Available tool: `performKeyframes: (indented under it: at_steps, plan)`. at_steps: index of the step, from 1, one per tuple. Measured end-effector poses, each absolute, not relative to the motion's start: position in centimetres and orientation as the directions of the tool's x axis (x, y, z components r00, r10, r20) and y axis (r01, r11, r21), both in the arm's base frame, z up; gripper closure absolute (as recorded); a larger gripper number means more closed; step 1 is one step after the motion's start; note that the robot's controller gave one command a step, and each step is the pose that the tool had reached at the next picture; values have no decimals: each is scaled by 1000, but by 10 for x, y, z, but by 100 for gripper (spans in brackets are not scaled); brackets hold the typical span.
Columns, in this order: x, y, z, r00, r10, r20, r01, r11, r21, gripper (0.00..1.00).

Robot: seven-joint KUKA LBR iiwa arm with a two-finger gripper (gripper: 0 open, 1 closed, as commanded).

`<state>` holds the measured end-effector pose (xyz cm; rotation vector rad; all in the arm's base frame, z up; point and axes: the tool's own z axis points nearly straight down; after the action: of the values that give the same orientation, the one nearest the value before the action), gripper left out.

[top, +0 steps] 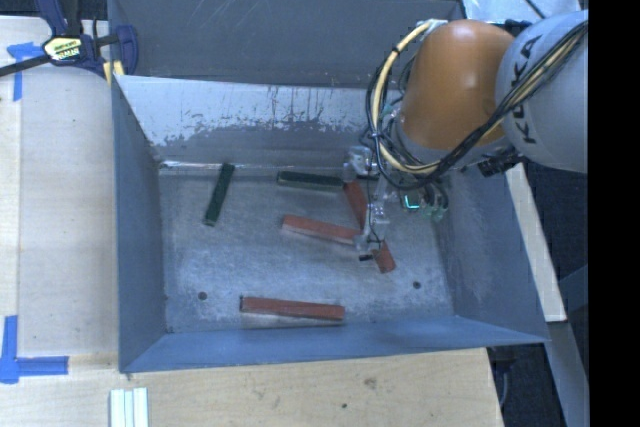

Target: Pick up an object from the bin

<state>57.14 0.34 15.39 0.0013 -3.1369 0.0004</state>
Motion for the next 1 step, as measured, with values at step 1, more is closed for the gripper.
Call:
performKeyframes:
  at_steps: [1]
  plan:
    - [573,3,158,-1000,-1,-3,-1,1000,0,0]
